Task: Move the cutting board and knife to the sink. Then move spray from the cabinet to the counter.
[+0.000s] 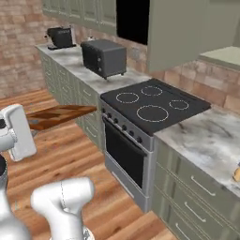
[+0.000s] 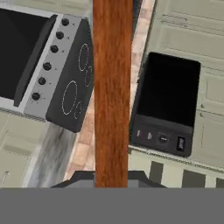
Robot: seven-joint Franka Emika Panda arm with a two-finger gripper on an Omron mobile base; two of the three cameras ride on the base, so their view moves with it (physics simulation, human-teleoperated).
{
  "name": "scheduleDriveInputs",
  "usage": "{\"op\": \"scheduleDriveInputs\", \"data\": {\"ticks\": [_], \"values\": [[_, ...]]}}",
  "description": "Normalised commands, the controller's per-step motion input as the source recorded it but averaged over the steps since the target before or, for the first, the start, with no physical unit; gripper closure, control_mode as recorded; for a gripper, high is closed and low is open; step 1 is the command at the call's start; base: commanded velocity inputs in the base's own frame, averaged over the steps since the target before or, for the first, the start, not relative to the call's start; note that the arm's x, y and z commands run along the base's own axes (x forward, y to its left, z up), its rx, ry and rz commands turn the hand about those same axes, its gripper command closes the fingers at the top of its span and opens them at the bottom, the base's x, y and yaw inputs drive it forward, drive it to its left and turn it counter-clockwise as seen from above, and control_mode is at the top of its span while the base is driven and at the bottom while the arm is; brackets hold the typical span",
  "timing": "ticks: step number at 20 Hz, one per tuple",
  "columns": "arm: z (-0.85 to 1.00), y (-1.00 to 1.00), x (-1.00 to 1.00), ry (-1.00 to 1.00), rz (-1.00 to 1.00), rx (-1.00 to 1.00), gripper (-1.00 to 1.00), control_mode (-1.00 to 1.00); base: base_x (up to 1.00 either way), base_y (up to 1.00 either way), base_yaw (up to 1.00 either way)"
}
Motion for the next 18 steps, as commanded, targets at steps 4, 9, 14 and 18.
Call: {"op": "scheduleDriveInputs", "data": {"ticks": [4,9,14,18], "values": [[0.0,0.0,0.0,0.0,0.0,0.0,1.0,1.0,0.39,0.0,0.87],[0.0,0.0,0.0,0.0,0.0,0.0,1.0,1.0,0.48,0.0,0.83],[0.0,0.0,0.0,0.0,0.0,0.0,1.0,1.0,0.56,0.0,0.8],[0.0,0.0,0.0,0.0,0.0,0.0,1.0,1.0,0.59,0.0,0.76]]}}
